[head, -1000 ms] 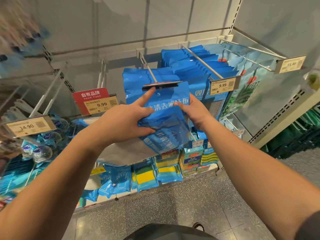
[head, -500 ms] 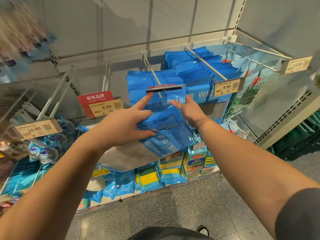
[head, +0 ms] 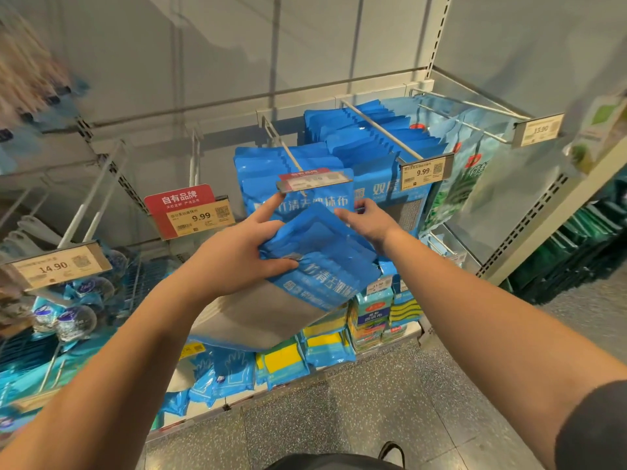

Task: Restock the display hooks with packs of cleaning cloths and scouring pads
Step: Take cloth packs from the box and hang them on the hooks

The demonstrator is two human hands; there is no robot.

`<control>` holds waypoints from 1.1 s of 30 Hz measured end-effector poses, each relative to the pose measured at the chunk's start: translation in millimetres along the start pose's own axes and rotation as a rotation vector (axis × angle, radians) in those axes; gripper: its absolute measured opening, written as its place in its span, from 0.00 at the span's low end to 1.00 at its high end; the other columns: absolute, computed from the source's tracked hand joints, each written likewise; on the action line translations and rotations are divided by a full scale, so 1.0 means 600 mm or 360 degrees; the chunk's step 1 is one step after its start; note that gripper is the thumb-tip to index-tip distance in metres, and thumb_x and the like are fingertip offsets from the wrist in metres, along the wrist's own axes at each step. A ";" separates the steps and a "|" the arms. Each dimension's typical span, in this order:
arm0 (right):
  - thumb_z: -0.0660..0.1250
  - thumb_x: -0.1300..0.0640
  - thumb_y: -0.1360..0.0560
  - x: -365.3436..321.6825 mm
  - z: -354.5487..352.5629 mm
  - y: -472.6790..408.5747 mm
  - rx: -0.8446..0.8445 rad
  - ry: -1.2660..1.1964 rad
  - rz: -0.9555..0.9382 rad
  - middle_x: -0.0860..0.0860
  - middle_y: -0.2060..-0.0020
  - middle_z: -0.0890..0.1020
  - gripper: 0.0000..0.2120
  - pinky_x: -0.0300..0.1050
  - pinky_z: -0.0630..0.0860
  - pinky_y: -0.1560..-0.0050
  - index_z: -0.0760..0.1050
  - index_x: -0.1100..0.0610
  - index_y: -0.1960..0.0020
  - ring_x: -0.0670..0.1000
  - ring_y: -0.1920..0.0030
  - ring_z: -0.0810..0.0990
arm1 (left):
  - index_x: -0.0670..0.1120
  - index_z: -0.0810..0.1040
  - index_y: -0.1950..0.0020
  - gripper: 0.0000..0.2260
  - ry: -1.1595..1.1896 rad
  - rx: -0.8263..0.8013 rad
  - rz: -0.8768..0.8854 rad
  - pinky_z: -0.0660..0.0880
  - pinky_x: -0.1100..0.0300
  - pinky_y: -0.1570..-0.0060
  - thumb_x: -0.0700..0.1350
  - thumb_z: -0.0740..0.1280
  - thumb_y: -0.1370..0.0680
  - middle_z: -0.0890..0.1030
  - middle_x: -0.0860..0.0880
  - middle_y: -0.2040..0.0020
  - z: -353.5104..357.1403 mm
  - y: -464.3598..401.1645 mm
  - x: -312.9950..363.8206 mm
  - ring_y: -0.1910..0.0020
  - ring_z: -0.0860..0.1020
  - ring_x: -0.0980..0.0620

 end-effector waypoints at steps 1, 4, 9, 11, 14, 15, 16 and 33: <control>0.71 0.40 0.26 0.016 -0.016 0.004 0.0070 0.0014 0.0022 0.52 0.45 0.77 0.26 0.53 0.75 0.43 0.69 0.54 0.38 0.52 0.47 0.78 | 0.61 0.80 0.42 0.16 0.0104 0.0029 0.0016 0.75 0.51 0.39 0.61 0.74 0.28 0.50 0.74 0.22 0.003 0.005 -0.004 0.31 0.74 0.62; 0.68 0.42 0.23 0.064 -0.060 0.047 0.0271 -0.0227 0.0029 0.51 0.53 0.79 0.15 0.53 0.75 0.48 0.73 0.53 0.48 0.50 0.56 0.77 | 0.75 0.77 0.45 0.19 0.0454 0.0074 -0.0002 0.68 0.67 0.34 0.54 0.77 0.27 0.57 0.74 0.24 0.016 0.027 -0.017 0.27 0.64 0.71; 0.60 0.41 0.19 0.122 -0.056 0.149 0.0348 -0.0692 -0.0027 0.49 0.68 0.74 0.19 0.44 0.69 0.63 0.72 0.55 0.60 0.47 0.68 0.72 | 0.74 0.80 0.50 0.23 0.0957 0.0251 -0.0407 0.74 0.59 0.34 0.43 0.78 0.27 0.80 0.59 0.35 0.061 0.069 -0.067 0.42 0.79 0.66; 0.64 0.36 0.25 0.137 -0.023 0.171 0.0181 -0.0748 -0.0016 0.49 0.64 0.80 0.23 0.46 0.73 0.59 0.75 0.57 0.54 0.47 0.63 0.78 | 0.66 0.83 0.50 0.16 0.1150 0.0252 -0.0622 0.78 0.49 0.38 0.48 0.81 0.30 0.86 0.57 0.45 0.093 0.085 -0.092 0.48 0.84 0.58; 0.68 0.47 0.23 0.141 0.013 0.193 -0.0020 -0.0605 -0.0042 0.49 0.48 0.85 0.13 0.48 0.79 0.52 0.76 0.53 0.42 0.49 0.49 0.83 | 0.57 0.84 0.46 0.20 0.1481 0.0317 -0.0756 0.80 0.47 0.42 0.52 0.82 0.36 0.87 0.51 0.49 0.126 0.102 -0.108 0.47 0.85 0.47; 0.68 0.53 0.21 0.142 0.015 0.194 -0.0021 -0.0568 -0.0035 0.47 0.47 0.85 0.09 0.47 0.79 0.55 0.76 0.50 0.42 0.49 0.49 0.84 | 0.53 0.84 0.45 0.22 0.1601 0.0346 -0.0790 0.80 0.47 0.43 0.49 0.83 0.37 0.87 0.49 0.49 0.136 0.105 -0.110 0.46 0.85 0.43; 0.68 0.58 0.21 0.139 0.016 0.195 -0.0013 -0.0544 -0.0029 0.46 0.49 0.85 0.09 0.46 0.79 0.59 0.76 0.49 0.42 0.49 0.51 0.84 | 0.50 0.83 0.44 0.23 0.1688 0.0353 -0.0814 0.80 0.47 0.43 0.47 0.82 0.37 0.87 0.47 0.48 0.144 0.107 -0.110 0.46 0.85 0.42; 0.68 0.60 0.22 0.132 -0.161 0.119 0.0405 -0.0608 0.0008 0.53 0.53 0.84 0.06 0.57 0.78 0.48 0.74 0.53 0.47 0.53 0.56 0.84 | 0.63 0.84 0.55 0.11 0.0987 0.0110 -0.0671 0.77 0.59 0.52 0.56 0.81 0.34 0.86 0.60 0.57 0.097 0.128 -0.131 0.57 0.83 0.60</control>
Point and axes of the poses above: each hand's wrist, its own y-axis away from the middle knuckle, its own z-axis out of the palm, x = y × z, the point moved 10 cm from there along -y, towards the middle knuckle
